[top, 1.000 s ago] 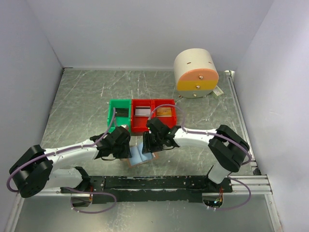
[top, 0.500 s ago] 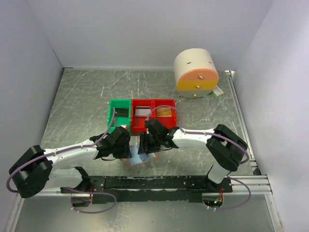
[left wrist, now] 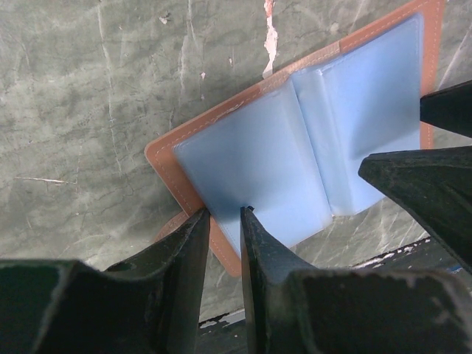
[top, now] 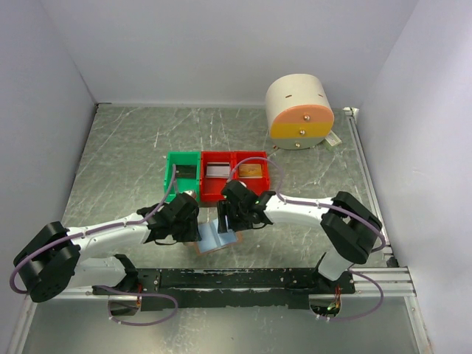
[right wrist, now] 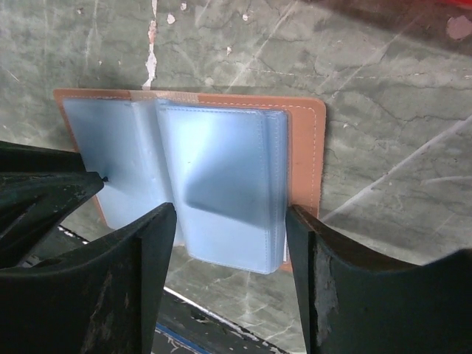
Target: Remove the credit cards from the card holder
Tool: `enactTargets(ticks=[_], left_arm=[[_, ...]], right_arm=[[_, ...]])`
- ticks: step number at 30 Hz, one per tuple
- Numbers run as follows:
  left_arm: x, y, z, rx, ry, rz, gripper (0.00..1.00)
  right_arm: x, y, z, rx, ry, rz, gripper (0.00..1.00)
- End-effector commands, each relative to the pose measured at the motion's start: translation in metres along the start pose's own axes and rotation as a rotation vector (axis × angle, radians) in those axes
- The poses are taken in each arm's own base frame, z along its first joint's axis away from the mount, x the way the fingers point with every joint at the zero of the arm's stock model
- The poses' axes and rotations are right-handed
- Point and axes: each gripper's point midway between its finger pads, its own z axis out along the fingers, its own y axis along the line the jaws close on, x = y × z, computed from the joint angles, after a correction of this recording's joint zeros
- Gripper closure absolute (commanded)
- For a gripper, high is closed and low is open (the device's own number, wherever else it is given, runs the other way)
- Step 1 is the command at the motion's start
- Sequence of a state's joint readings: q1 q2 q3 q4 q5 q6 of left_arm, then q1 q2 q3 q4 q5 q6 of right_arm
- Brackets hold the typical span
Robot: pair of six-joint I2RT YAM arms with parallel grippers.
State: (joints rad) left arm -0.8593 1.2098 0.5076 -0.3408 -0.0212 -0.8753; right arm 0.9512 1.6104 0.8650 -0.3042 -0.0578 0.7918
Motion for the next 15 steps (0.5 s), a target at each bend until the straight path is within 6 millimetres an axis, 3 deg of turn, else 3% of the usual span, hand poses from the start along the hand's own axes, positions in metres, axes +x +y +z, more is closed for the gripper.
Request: enactTargets(ticks=[1, 8, 10, 15], left_arm=[[0.010, 0.007, 0.004, -0.018, 0.027, 0.009, 0.65], [0.010, 0.007, 0.005, -0.015, 0.030, 0.006, 0.65], [0.010, 0.006, 0.005, -0.014, 0.027, 0.004, 0.65], [0.008, 0.006, 0.004, -0.018, 0.024, 0.005, 0.65]], right_arm=[[0.014, -0.005, 0.011, 0.034, 0.050, -0.033, 0.40], [0.015, 0.027, 0.014, -0.139, 0.061, -0.010, 0.69], [0.012, 0.031, 0.012, -0.155, 0.049, -0.009, 0.71], [0.007, 0.020, 0.009, -0.087, 0.024, -0.017, 0.79]])
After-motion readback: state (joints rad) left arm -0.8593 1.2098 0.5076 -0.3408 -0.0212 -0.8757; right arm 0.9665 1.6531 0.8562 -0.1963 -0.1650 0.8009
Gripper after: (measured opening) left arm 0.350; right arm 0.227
